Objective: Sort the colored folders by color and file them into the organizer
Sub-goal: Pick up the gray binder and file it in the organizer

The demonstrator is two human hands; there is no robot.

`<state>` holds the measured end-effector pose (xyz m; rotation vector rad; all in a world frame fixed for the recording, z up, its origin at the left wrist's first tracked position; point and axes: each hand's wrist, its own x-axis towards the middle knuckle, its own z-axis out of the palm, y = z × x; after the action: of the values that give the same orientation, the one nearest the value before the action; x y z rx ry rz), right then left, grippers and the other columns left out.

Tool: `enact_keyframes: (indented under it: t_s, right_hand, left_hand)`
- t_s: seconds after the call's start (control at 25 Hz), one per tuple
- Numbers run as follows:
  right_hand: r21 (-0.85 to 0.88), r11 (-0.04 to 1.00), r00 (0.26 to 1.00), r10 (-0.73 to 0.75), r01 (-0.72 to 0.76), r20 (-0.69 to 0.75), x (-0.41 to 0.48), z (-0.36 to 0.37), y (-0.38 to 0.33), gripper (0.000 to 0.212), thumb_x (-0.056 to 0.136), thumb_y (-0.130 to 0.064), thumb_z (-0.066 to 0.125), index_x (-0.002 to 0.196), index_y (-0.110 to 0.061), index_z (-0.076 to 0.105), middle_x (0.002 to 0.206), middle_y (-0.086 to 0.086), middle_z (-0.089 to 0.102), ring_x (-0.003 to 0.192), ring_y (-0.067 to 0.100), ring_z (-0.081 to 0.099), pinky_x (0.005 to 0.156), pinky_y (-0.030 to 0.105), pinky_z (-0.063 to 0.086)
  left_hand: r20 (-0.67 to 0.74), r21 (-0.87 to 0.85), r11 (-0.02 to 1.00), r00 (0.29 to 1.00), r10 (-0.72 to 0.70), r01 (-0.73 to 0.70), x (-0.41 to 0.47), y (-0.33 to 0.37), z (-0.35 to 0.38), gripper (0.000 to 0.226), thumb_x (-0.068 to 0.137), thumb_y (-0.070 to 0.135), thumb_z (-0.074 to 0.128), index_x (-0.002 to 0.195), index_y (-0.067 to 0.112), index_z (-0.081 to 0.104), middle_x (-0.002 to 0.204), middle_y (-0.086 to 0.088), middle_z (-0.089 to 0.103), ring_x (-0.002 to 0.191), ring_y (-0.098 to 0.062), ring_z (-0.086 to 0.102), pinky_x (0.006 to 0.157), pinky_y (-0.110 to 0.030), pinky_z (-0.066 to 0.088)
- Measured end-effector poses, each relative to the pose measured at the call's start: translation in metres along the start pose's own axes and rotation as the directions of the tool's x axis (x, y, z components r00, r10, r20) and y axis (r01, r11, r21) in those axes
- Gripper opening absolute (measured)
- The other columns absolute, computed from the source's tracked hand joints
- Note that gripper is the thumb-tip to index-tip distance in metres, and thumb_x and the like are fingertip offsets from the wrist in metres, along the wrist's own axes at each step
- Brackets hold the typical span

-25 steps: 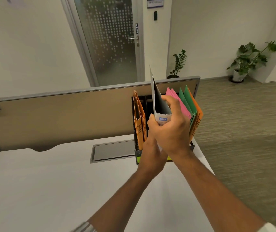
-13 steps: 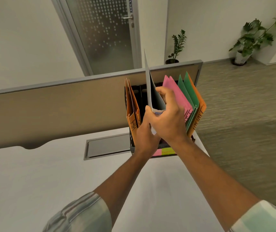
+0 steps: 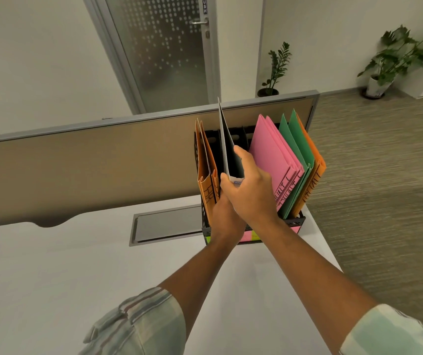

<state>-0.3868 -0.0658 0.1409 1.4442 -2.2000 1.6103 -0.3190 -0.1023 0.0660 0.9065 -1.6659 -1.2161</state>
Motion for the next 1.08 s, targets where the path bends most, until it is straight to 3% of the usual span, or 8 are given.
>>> enact_keyframes:
  t_s: [0.12,0.16,0.28,0.32,0.44,0.6,0.84,1.08]
  right_hand:
    - [-0.059,0.996,0.997,0.071,-0.069,0.04,0.001,0.009,0.009,0.066,0.096,-0.035,0.069,0.154,-0.03,0.037,0.112,0.001,0.074,0.092,0.01,0.07,0.084,0.028,0.059]
    - [-0.091,0.989,0.988,0.125,-0.117,0.085,0.0,0.011,0.015,0.069,0.097,-0.033,0.069,0.156,-0.029,0.035,0.106,0.001,0.075,0.088,0.01,0.069,0.085,0.03,0.06]
    - [-0.192,0.956,0.934,0.266,-0.222,0.24,-0.006,0.016,0.033,0.077,0.098,-0.033,0.068,0.161,-0.029,0.023,0.094,0.0,0.072,0.085,0.015,0.071,0.085,0.04,0.064]
    - [-0.215,0.951,0.926,0.275,-0.223,0.257,-0.008,0.017,0.037,0.079,0.099,-0.035,0.067,0.161,-0.03,0.019,0.09,-0.002,0.07,0.082,0.014,0.07,0.083,0.039,0.064]
    - [-0.235,0.95,0.936,0.261,-0.205,0.238,-0.009,0.023,0.045,0.08,0.099,-0.038,0.066,0.159,-0.034,0.014,0.085,-0.005,0.068,0.077,0.013,0.07,0.078,0.037,0.064]
    - [-0.265,0.944,0.94,0.259,-0.197,0.224,-0.009,0.025,0.048,0.083,0.098,-0.04,0.067,0.16,-0.035,0.012,0.083,-0.006,0.066,0.072,0.01,0.067,0.077,0.038,0.065]
    - [-0.282,0.93,0.937,0.296,-0.237,0.187,-0.032,0.016,0.048,0.09,0.096,-0.045,0.068,0.161,-0.038,0.006,0.125,0.006,0.068,0.099,0.022,0.072,0.082,0.041,0.063]
    - [-0.407,0.898,0.972,0.217,-0.164,0.086,-0.065,0.01,0.038,0.088,0.097,-0.045,0.066,0.162,-0.027,0.01,0.141,0.011,0.055,0.116,0.029,0.065,0.082,0.043,0.063]
  left_hand:
    - [0.059,-0.119,0.99,0.995,-0.075,0.081,0.002,-0.002,-0.003,0.025,0.113,0.008,0.035,0.123,0.01,0.059,0.103,-0.014,0.068,0.097,-0.028,0.069,0.082,-0.037,0.059]
    - [0.035,0.01,0.994,0.993,-0.112,0.111,0.004,-0.001,-0.006,0.02,0.112,0.006,0.041,0.124,0.007,0.057,0.106,-0.017,0.066,0.099,-0.031,0.067,0.082,-0.038,0.059]
    - [0.259,0.429,0.893,0.929,-0.264,0.134,-0.002,-0.01,-0.009,0.038,0.103,0.008,0.061,0.141,0.003,0.054,0.129,-0.018,0.066,0.118,-0.035,0.066,0.1,-0.047,0.058]
    - [0.259,0.442,0.883,0.92,-0.292,0.156,-0.003,-0.012,-0.01,0.042,0.102,0.008,0.063,0.143,0.004,0.053,0.133,-0.018,0.066,0.122,-0.035,0.065,0.103,-0.05,0.057]
    - [0.246,0.166,0.962,0.935,-0.255,0.219,-0.007,-0.007,-0.009,0.045,0.103,0.005,0.064,0.146,0.002,0.049,0.14,-0.022,0.059,0.131,-0.038,0.06,0.105,-0.058,0.056]
    - [0.314,0.27,0.954,0.926,-0.212,0.127,-0.007,-0.011,-0.011,0.055,0.102,0.013,0.069,0.15,0.009,0.044,0.144,-0.012,0.058,0.133,-0.031,0.06,0.107,-0.053,0.057]
    - [0.449,0.434,0.9,0.877,-0.17,-0.047,-0.02,-0.01,-0.034,0.075,0.101,0.029,0.071,0.161,0.027,0.026,0.162,-0.001,0.041,0.143,-0.025,0.052,0.113,-0.048,0.053]
    - [0.472,0.606,0.779,0.861,-0.189,-0.161,-0.034,-0.007,-0.07,0.086,0.104,0.039,0.064,0.168,0.028,0.007,0.171,0.002,0.035,0.148,-0.026,0.05,0.116,-0.05,0.05]
